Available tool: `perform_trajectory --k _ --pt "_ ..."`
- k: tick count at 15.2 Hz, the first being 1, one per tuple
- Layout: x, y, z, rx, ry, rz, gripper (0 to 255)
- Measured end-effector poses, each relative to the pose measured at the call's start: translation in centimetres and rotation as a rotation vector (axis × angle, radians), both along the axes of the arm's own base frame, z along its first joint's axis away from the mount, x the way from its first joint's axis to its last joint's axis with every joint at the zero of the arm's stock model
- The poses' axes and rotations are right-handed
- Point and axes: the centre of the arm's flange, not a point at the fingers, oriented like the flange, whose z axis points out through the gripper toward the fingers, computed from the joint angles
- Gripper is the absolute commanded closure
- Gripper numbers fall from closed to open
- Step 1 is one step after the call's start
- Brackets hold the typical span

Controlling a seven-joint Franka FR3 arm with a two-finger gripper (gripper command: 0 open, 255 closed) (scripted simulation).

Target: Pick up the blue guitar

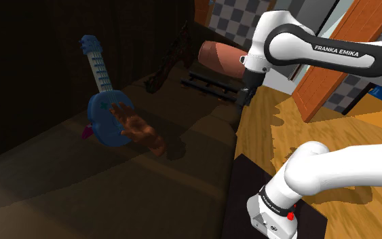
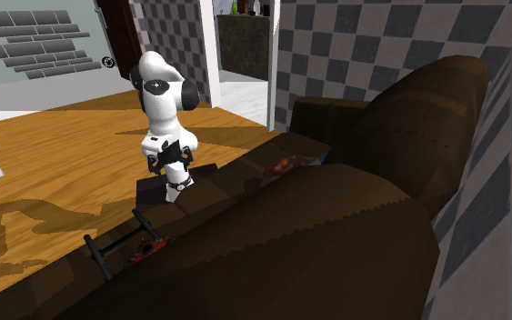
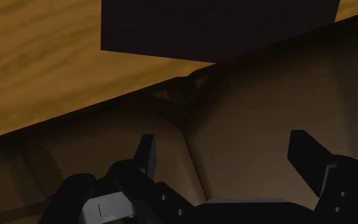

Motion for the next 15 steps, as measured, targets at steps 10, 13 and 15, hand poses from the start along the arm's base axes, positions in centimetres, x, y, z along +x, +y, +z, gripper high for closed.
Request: perform_trajectory --k 10,13,15 --pt "2.1 8.8 -0.5 0.042 -0.181 -0.004 0" --pt "3.1 11.8 -0.2 0.058 -0.251 -0.007 0" --pt "3.8 14.0 0.0 0.07 -0.296 -0.008 0"
